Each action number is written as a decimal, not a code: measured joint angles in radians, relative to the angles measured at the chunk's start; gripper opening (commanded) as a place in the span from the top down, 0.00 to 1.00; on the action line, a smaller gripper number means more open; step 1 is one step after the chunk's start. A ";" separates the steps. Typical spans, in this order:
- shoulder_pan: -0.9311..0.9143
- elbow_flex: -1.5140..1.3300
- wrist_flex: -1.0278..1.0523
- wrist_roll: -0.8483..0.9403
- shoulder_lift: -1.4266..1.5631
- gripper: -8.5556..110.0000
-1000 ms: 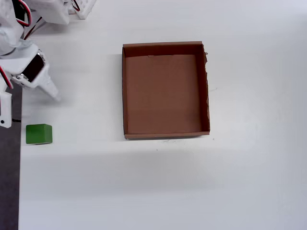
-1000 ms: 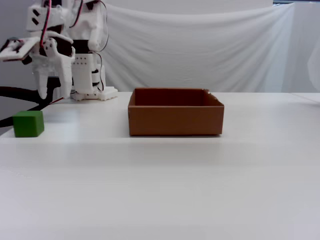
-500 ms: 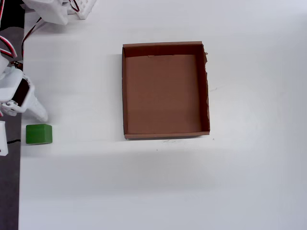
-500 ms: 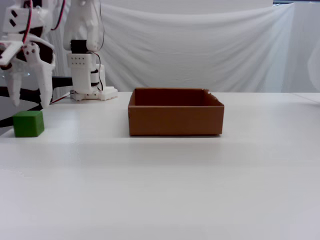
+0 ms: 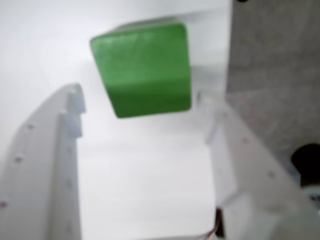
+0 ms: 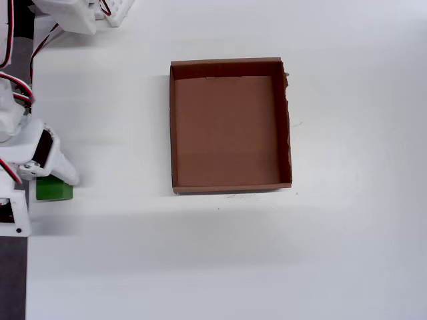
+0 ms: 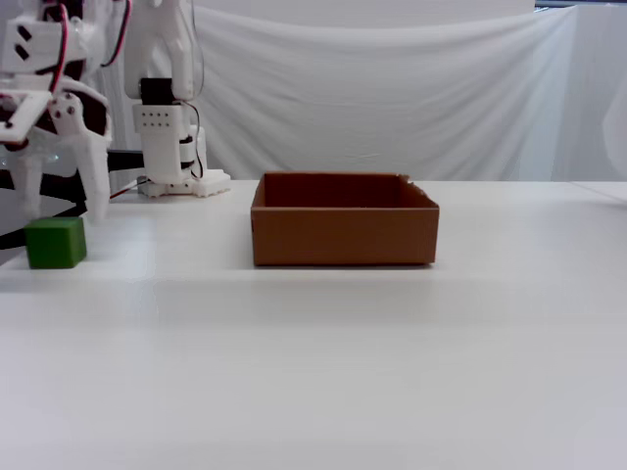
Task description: Grasp a green cube and put it in a box.
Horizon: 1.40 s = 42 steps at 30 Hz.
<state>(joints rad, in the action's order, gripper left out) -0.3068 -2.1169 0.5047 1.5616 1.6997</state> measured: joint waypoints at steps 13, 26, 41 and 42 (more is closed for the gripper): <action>0.008 0.020 -0.041 0.000 -0.075 0.71; 0.017 0.063 -0.048 0.000 -0.150 0.78; 0.091 0.097 0.115 -0.112 -0.048 0.81; 0.104 0.097 0.130 -0.130 -0.020 0.81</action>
<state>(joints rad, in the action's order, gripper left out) -0.2025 -2.0203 0.6351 1.4312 1.6797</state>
